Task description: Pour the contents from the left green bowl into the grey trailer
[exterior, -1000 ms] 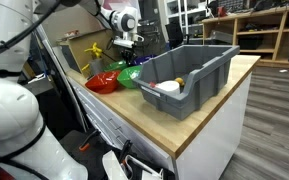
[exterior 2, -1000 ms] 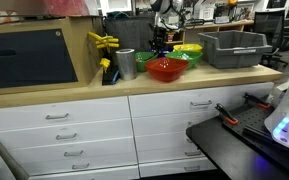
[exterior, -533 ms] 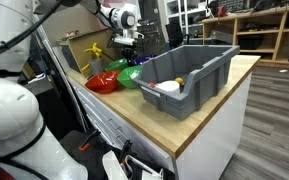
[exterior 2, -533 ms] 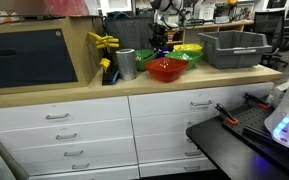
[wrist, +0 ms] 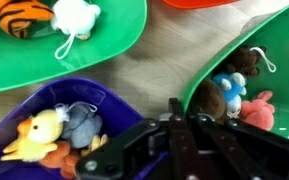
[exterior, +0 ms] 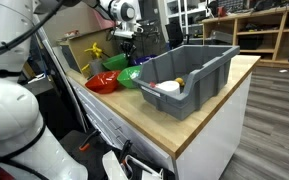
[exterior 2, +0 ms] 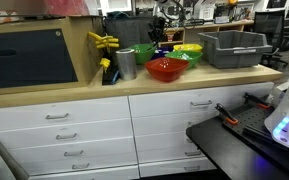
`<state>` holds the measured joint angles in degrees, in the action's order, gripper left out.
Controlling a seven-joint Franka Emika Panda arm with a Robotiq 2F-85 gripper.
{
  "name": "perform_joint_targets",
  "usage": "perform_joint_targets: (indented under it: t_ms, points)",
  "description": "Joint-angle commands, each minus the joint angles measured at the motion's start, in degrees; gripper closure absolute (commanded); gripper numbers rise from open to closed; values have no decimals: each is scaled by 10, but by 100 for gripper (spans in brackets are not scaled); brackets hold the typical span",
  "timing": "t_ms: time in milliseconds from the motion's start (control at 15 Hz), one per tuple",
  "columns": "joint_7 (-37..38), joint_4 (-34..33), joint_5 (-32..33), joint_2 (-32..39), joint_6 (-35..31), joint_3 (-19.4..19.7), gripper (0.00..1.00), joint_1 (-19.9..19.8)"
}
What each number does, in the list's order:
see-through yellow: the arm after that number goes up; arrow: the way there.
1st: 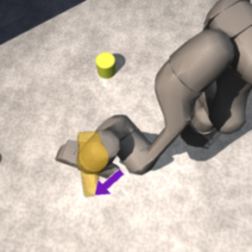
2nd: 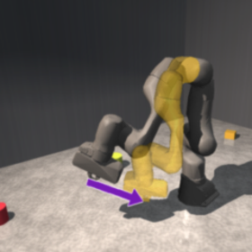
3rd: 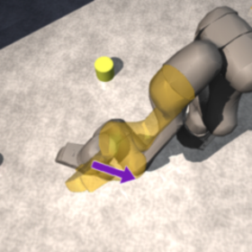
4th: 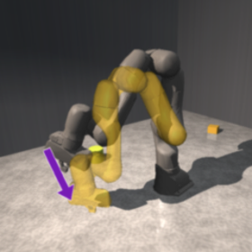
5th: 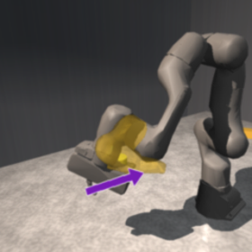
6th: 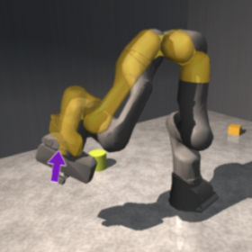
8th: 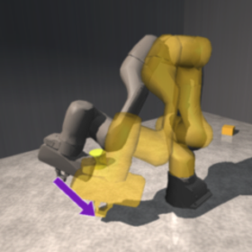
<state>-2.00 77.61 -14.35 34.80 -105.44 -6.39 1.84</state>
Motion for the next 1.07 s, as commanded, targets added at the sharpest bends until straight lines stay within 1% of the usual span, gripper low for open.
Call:
perform_joint_targets:
  t_ms: [0,267,467,667,1000]
  points:
    - [7,-53,-4,-12,78,0,99,-5]
    - [8,-102,4,-22,145,9,99,-11]
    - [6,-130,19,-31,178,22,99,-14]
    - [4,-144,40,-42,193,37,99,-22]
    - [9,-134,51,-80,198,60,99,-44]
